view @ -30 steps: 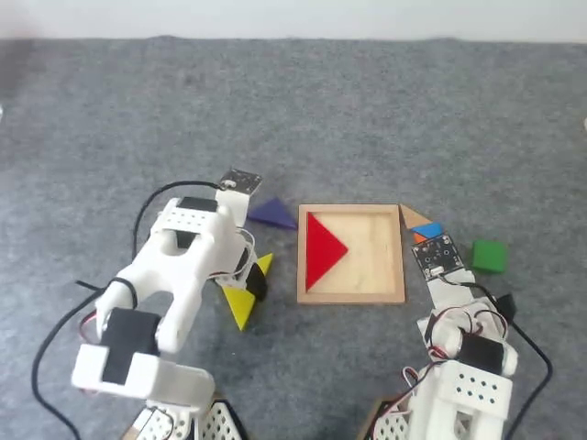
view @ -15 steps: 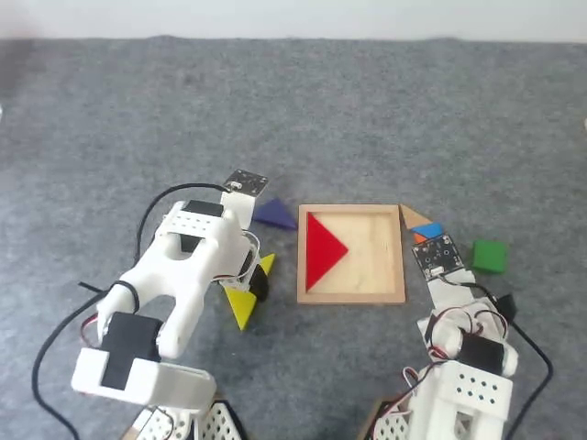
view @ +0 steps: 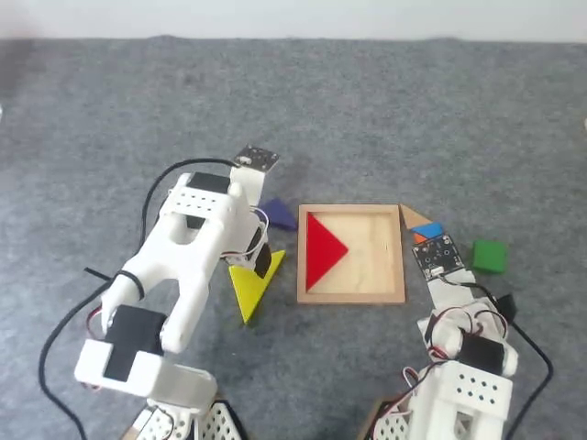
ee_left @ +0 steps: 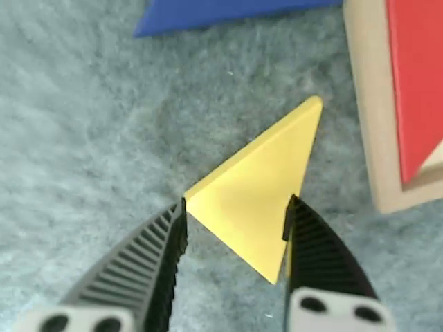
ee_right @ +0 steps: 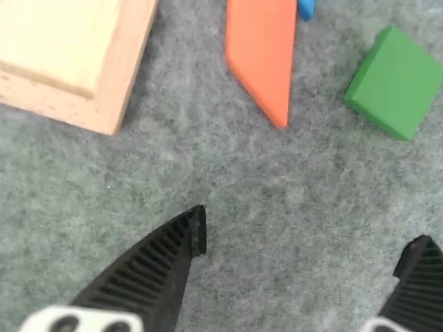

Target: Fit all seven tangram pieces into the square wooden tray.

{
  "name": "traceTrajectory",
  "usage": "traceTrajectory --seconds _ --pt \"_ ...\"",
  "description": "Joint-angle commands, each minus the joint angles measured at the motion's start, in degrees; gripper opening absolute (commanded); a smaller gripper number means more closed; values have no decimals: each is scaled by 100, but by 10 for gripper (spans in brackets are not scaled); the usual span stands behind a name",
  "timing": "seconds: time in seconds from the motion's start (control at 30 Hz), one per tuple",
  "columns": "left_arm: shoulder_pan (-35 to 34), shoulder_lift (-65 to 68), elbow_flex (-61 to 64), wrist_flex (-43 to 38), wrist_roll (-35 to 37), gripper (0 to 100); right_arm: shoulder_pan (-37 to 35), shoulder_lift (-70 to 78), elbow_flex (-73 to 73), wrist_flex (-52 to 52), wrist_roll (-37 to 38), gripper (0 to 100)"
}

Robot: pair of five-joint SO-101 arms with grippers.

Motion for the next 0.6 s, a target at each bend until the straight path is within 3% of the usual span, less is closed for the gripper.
traceTrajectory --seconds 0.0,0.37,0.57 --pt "70 -97 -198 123 -26 212 40 -57 -26 -92 -18 430" --pt "35 -35 -31 53 -237 286 40 -57 -26 -92 -18 430" --pt "9 -26 365 -422 -246 287 48 -57 -26 -92 -18 430"
